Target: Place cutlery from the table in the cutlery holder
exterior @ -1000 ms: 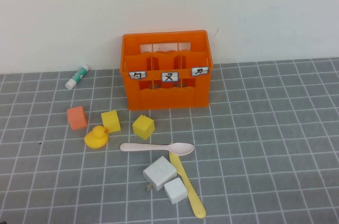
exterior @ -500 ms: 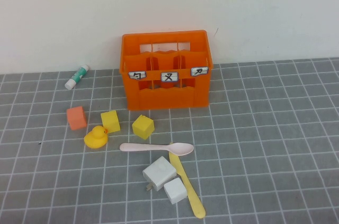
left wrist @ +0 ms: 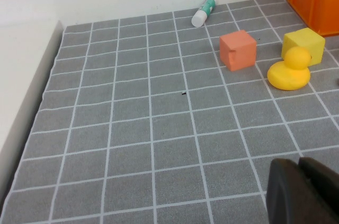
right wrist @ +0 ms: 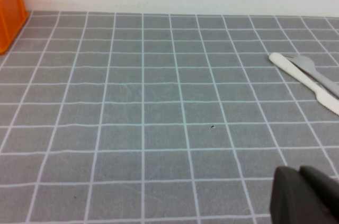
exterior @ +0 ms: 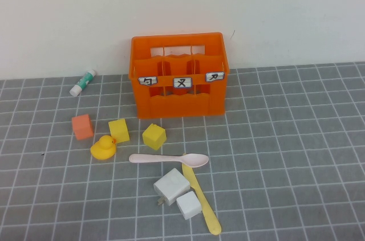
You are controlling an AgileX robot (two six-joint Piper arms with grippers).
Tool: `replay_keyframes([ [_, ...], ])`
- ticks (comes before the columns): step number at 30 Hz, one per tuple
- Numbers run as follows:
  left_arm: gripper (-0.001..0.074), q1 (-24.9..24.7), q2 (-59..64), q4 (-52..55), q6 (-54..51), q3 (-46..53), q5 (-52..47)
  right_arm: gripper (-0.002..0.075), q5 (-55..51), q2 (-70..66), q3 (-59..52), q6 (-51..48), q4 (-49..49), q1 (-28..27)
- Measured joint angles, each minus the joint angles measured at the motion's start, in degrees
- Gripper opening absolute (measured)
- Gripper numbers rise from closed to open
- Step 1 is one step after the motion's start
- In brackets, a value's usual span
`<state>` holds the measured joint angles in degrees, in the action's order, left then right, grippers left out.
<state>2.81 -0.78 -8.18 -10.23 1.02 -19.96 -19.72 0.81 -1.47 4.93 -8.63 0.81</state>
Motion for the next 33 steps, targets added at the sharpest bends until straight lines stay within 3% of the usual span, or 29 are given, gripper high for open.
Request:
replay_keyframes([
  [16, -0.0001, 0.0, 0.0, -1.33, 0.71, 0.1, 0.54, -0.0003, 0.0, 0.0, 0.0, 0.0, 0.0, 0.0],
  [18, -0.0001, 0.0, 0.0, -8.07, 5.23, 0.22, 1.92, -0.0003, 0.0, 0.0, 0.0, 0.0, 0.0, 0.0],
  [22, -0.0001, 0.0, 0.0, -35.74, 18.17, 0.59, 6.98, -0.0003, 0.0, 0.0, 0.0, 0.0, 0.0, 0.0],
  [24, -0.0001, 0.0, 0.0, -44.05, 19.86, 0.59, 9.85, -0.0003, 0.0, 0.0, 0.0, 0.0, 0.0, 0.0],
  [33, -0.0001, 0.0, 0.0, -50.44, 17.75, 0.59, 16.38, -0.0003, 0.0, 0.0, 0.0, 0.0, 0.0, 0.0],
])
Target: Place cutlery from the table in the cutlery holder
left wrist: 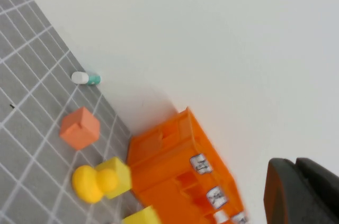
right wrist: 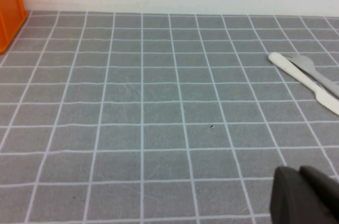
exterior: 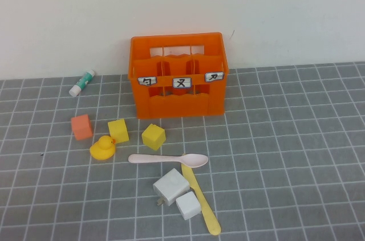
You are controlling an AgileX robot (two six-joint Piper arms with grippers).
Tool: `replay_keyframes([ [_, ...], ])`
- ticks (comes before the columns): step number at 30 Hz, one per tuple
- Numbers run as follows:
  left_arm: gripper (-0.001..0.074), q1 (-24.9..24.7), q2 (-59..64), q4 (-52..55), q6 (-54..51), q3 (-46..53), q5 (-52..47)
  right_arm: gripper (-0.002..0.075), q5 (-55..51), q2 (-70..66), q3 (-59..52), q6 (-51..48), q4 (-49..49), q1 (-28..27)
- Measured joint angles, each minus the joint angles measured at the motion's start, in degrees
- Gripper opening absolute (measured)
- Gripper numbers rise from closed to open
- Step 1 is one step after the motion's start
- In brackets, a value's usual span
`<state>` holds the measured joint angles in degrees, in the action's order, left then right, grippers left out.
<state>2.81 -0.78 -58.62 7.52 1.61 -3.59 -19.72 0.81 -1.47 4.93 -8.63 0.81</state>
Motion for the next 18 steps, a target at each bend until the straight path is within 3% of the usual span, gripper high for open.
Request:
replay_keyframes([
  [7, -0.0001, 0.0, 1.08, 4.16, -16.98, -8.62, -8.8, -0.0003, 0.0, 0.0, 0.0, 0.0, 0.0, 0.0],
  [10, -0.0001, 0.0, 6.4, 7.24, -23.35, -14.37, -13.49, -0.0003, 0.0, 0.0, 0.0, 0.0, 0.0, 0.0],
  [18, -0.0001, 0.0, 26.84, 20.53, -41.44, -32.04, -37.33, -0.0003, 0.0, 0.0, 0.0, 0.0, 0.0, 0.0],
])
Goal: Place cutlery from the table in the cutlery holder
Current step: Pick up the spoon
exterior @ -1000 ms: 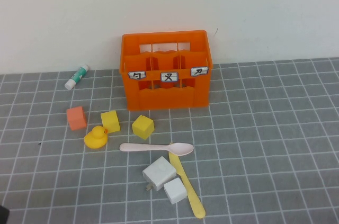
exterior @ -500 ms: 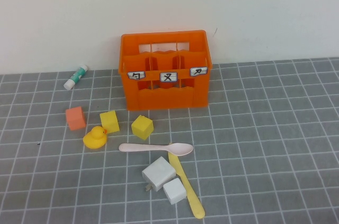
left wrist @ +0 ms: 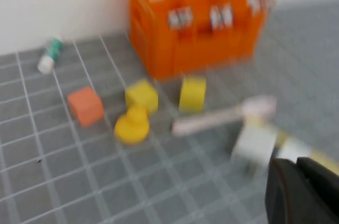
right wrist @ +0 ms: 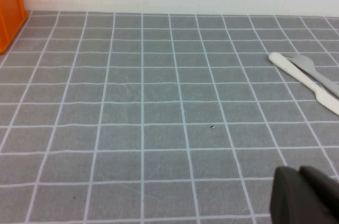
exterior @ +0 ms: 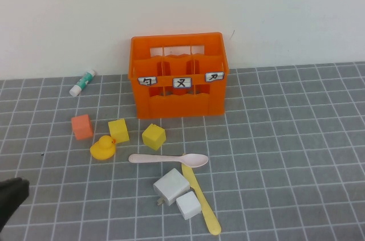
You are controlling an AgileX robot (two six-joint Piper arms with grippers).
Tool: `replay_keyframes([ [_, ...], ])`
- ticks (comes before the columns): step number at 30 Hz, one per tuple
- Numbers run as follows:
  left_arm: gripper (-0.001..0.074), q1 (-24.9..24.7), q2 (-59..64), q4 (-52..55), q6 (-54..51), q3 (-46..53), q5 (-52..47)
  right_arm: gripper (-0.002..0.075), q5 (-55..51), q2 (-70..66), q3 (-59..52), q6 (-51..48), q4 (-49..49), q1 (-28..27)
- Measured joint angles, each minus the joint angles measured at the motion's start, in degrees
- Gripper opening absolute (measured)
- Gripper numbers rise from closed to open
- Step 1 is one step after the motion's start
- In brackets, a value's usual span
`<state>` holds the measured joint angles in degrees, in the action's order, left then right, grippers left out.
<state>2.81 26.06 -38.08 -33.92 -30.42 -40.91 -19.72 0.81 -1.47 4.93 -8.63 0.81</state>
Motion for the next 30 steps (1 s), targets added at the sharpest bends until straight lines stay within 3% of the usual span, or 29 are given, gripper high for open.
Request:
replay_keyframes([
  [8, -0.0001, 0.0, 20.52, 9.76, -10.68, -18.38, -17.41, -0.0003, 0.0, 0.0, 0.0, 0.0, 0.0, 0.0],
  [17, -0.0001, -0.93, 35.22, 7.09, -20.09, -31.6, -20.42, -0.0003, 0.0, 0.0, 0.0, 0.0, 0.0, 0.0],
  [21, -0.0001, -5.48, 40.78, 9.07, -20.78, -35.57, -20.42, -0.0003, 0.0, 0.0, 0.0, 0.0, 0.0, 0.0],
  [30, -0.0001, -22.25, 52.37, 21.86, -22.96, -38.16, -13.77, -0.0003, 0.0, 0.0, 0.0, 0.0, 0.0, 0.0],
])
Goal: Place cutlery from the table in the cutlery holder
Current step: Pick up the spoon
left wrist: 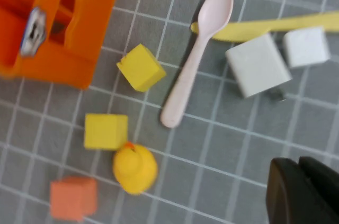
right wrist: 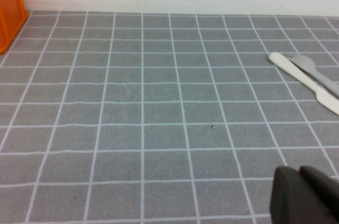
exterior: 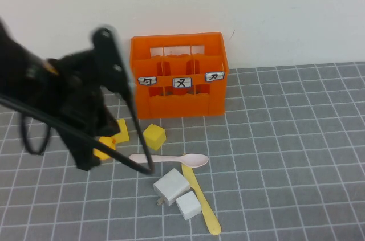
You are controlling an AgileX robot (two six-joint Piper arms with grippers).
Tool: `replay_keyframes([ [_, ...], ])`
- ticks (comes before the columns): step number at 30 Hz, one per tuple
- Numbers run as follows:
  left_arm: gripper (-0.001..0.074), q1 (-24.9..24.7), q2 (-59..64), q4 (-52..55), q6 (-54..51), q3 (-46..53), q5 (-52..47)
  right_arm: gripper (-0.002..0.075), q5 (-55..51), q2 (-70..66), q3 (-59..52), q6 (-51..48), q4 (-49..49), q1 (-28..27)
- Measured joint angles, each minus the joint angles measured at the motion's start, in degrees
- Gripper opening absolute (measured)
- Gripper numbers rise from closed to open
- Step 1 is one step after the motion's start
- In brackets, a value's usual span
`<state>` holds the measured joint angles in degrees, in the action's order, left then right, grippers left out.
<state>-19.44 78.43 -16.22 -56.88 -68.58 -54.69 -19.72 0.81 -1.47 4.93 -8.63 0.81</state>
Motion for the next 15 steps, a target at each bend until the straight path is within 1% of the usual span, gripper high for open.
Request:
replay_keyframes([
  [2, -0.0001, -2.93, 2.8, 3.76, 0.02, 0.0, 2.7, -0.0003, 0.0, 0.0, 0.0, 0.0, 0.0, 0.0],
  [4, 0.0003, -4.76, 5.49, 6.2, 0.26, 0.0, 4.81, -0.0003, 0.0, 0.0, 0.0, 0.0, 0.0, 0.0],
  [7, 0.0046, -6.3, 9.19, 7.27, 0.52, 0.0, 7.1, -0.0003, 0.0, 0.0, 0.0, 0.0, 0.0, 0.0],
  [10, 0.0129, -6.87, 12.38, 7.38, 0.77, 0.0, 8.04, -0.0003, 0.0, 0.0, 0.0, 0.0, 0.0, 0.0],
  [13, 0.025, -6.87, 15.78, 7.59, 0.89, 0.0, 9.41, -0.0003, 0.0, 0.0, 0.0, 0.0, 0.0, 0.0],
  [15, 0.0307, -6.87, 18.02, 7.74, 1.02, 0.0, 11.01, -0.0003, 0.0, 0.0, 0.0, 0.0, 0.0, 0.0],
])
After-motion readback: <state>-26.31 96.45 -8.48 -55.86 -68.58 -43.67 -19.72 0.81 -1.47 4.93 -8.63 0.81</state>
